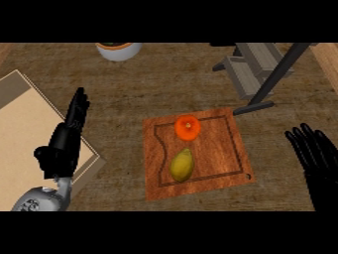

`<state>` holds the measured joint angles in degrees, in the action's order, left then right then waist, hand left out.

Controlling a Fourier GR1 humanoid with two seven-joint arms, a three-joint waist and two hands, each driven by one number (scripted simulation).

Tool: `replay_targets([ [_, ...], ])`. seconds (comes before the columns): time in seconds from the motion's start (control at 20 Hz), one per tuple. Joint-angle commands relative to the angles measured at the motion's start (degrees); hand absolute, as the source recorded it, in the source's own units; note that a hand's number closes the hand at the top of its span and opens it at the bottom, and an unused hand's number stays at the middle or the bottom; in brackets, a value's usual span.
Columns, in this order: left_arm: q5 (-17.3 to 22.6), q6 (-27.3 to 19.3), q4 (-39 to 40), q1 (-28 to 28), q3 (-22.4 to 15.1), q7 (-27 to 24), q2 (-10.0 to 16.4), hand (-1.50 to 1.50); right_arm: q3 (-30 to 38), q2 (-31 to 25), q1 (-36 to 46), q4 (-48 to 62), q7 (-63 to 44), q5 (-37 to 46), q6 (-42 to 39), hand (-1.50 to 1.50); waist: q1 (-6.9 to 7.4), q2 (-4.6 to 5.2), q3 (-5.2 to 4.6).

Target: Pick the lemon from the cutting board and place it in the tiered basket

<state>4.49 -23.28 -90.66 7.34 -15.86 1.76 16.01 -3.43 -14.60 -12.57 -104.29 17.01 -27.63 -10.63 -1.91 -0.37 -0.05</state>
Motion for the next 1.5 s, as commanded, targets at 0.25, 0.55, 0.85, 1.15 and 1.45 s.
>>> replay_targets([
  [0.25,-0.31,0.65,0.9,-0.18,-0.05,-0.17,0.18,0.0,0.91,-22.57,-3.35,-16.63,-12.73,27.35,2.2,-1.5,-0.15,-0.28,-0.56],
  [0.55,-1.3,-0.05,0.98,1.52,-1.77,-0.08,-2.24,0.0,-6.97,-26.41,0.11,-29.89,-35.54,41.27,3.95,-1.5,1.82,0.3,-0.53],
  [0.85,-1.52,1.3,3.45,3.39,-1.3,-0.56,-2.39,0.0,-17.78,-25.14,10.1,-39.46,-62.3,44.8,-0.82,-1.5,3.13,0.65,-0.4],
  [1.15,-1.84,2.0,2.06,3.44,-1.3,0.88,-2.66,0.0,-32.14,-14.09,29.04,-30.85,-79.2,49.83,-1.01,-1.5,3.53,0.34,-0.19],
  [1.45,-2.72,1.52,3.19,2.28,0.01,-0.55,-3.38,0.0,-38.77,-5.86,35.78,-29.54,-93.59,48.48,-6.13,-1.5,2.21,0.11,-0.11],
])
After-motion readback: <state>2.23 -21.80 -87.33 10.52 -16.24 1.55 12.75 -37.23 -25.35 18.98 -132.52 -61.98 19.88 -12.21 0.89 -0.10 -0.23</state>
